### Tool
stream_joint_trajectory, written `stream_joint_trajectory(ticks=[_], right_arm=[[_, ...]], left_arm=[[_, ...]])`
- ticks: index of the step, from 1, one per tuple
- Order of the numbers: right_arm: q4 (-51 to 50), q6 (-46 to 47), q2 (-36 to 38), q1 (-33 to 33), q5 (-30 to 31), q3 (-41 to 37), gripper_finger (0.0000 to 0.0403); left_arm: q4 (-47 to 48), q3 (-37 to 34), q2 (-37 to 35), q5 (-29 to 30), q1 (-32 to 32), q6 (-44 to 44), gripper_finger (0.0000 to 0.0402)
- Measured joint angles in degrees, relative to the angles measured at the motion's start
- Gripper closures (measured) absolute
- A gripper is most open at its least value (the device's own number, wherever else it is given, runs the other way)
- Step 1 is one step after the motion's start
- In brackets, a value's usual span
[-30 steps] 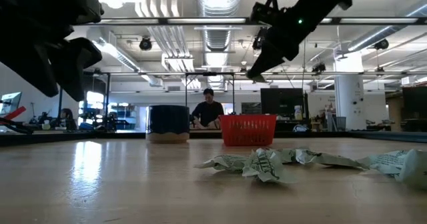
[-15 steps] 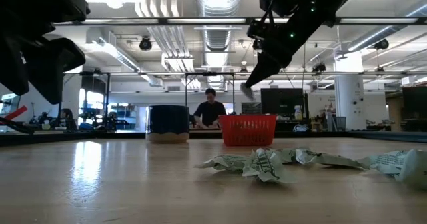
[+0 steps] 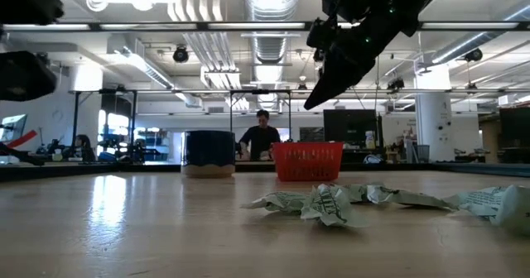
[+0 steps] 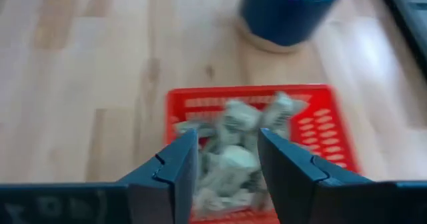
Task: Pick and place items into bin
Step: Put the green stevia packet into the red bin
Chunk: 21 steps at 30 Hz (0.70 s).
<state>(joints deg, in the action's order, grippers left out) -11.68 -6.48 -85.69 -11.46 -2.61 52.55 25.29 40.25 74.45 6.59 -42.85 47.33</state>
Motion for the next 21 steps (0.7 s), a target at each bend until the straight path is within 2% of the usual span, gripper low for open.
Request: stream_joint_trajectory(ticks=[8, 15, 21], right_arm=[[0.2, -2.1, 0.0, 2.6, -2.2, -0.4, 0.0262], [1.1, 0.0, 0.0, 3.1, -2.1, -0.4, 0.0271], [1.2, 0.5, 0.0, 3.8, -2.0, -0.5, 0.0269]], left_arm=[[-11.1, 2.0, 8.9, 2.1, -8.1, 8.6, 0.0194], [-11.7, 8.2, 17.1, 2.7, -10.8, 9.8, 0.0194], [-11.4, 10.5, 22.3, 2.8, -11.9, 10.9, 0.0194]])
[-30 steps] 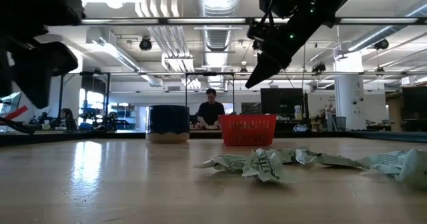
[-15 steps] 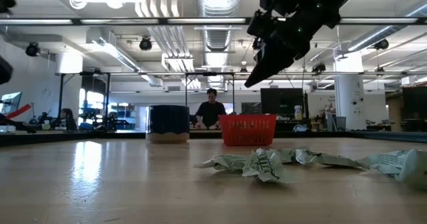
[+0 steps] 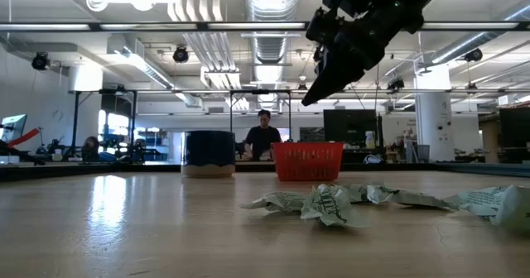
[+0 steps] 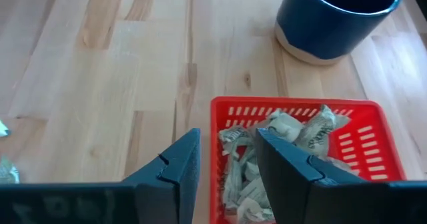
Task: Pick and place items into bin
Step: Put the green stevia packet into the red bin
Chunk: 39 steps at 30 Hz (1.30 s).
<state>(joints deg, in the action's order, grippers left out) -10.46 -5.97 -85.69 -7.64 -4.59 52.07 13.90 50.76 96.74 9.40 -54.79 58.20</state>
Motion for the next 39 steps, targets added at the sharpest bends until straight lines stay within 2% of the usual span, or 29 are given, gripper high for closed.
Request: stream_joint_trajectory(ticks=[3, 6, 15, 20, 27, 34, 36, 39], right_arm=[[0.0, 0.0, 0.0, 0.5, 0.0, 0.0, 0.0273], [0.0, 0.0, 0.0, 0.9, 0.1, 0.0, 0.0277], [0.0, 0.0, 0.0, 1.4, 0.1, 0.0, 0.0288], [0.0, 0.0, 0.0, 1.4, 0.1, 0.0, 0.0294], [-1.7, 0.0, 0.0, 2.3, 0.0, 0.0, 0.0298], [-8.4, 0.8, 0.0, 5.4, -0.2, 0.0, 0.0299], [-9.7, 2.0, 0.0, 6.3, -0.4, 0.0, 0.0302], [-11.6, 4.1, 0.1, 7.6, -0.4, 0.0, 0.0307]], left_arm=[[0.2, 0.4, 1.1, 0.3, -0.2, 0.0, 0.0201], [0.8, 0.4, 1.2, 0.5, -0.1, 0.0, 0.0228], [4.4, -0.1, -0.2, 0.3, 0.0, -0.4, 0.0387], [7.0, -0.2, -1.0, 1.4, 0.6, -4.1, 0.0394], [8.6, -0.5, -3.3, 17.1, 7.0, -22.0, 0.0401], [6.5, -0.5, -3.8, 34.6, 18.7, -40.5, 0.0401], [4.1, -0.5, -3.9, 37.2, 22.7, -45.5, 0.0401], [-2.4, -0.5, -3.9, 37.4, 28.7, -54.5, 0.0401]])
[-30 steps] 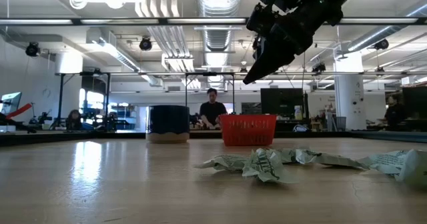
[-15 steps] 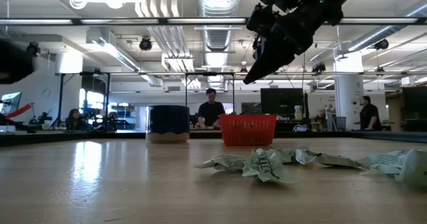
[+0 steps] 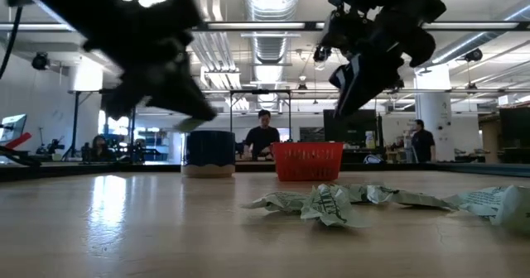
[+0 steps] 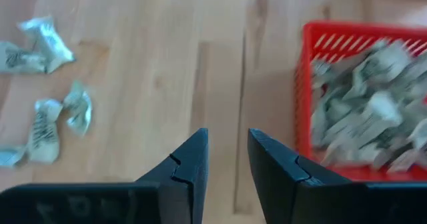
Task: Pick and place items into bin
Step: Put the green stevia packet into the red bin
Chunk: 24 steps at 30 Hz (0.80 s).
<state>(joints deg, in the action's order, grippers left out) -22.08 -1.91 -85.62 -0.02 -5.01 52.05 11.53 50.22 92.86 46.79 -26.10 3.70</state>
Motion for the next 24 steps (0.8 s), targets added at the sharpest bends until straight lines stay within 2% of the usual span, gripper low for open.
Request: stream_joint_trajectory(ticks=[5, 9, 16, 24], right_arm=[[-3.1, 3.6, 0.0, 2.4, 0.0, 0.0, 0.0309], [-4.8, 7.2, 0.0, 4.7, 0.0, 0.0, 0.0308], [-7.5, 14.4, 0.1, 10.6, 0.1, 0.0, 0.0315], [-10.3, 24.7, 0.2, 19.2, 3.7, 0.0, 0.0326]], left_arm=[[-13.4, 0.0, 0.0, -6.2, 8.9, -12.7, 0.0401], [-21.8, 0.0, 0.0, -12.3, 15.4, -19.2, 0.0401], [-30.8, 0.0, 0.0, -24.2, 25.4, -20.6, 0.0402], [-40.3, 0.8, 3.1, -35.9, 31.1, -20.6, 0.0402]])
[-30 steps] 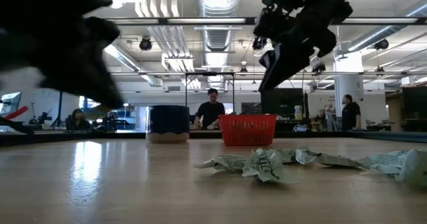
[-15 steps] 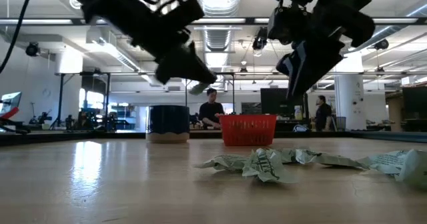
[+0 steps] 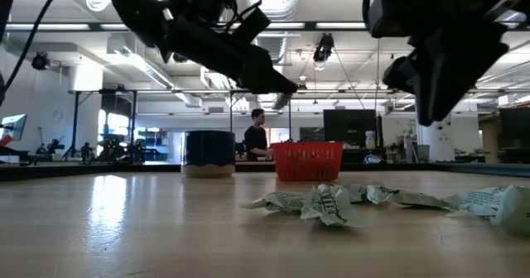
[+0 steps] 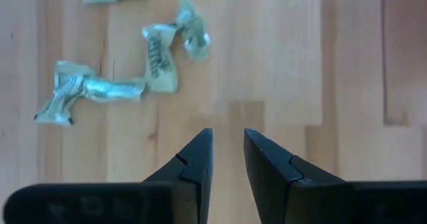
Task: Pick and place items into bin
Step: Put the green stevia packet into the red bin
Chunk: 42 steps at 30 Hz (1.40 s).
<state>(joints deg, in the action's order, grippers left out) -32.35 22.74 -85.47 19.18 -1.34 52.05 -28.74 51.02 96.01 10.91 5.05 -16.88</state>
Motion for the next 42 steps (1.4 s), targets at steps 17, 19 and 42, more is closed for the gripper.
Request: stream_joint_trajectory(ticks=[17, 19, 42], right_arm=[[-4.6, 26.2, 0.3, 20.7, 12.0, 0.0, 0.0333], [-5.7, 31.2, 0.3, 23.2, 12.0, 0.0, 0.0334], [-11.0, 70.0, -5.5, 40.2, 7.3, 0.0, 0.0301]], left_arm=[[1.0, 9.4, 10.9, -1.6, 2.0, -1.5, 0.0287], [1.0, 9.5, 10.8, -1.6, 2.0, -1.5, 0.0263], [2.3, 9.4, 8.2, -1.7, 1.7, 0.0, 0.0214]])
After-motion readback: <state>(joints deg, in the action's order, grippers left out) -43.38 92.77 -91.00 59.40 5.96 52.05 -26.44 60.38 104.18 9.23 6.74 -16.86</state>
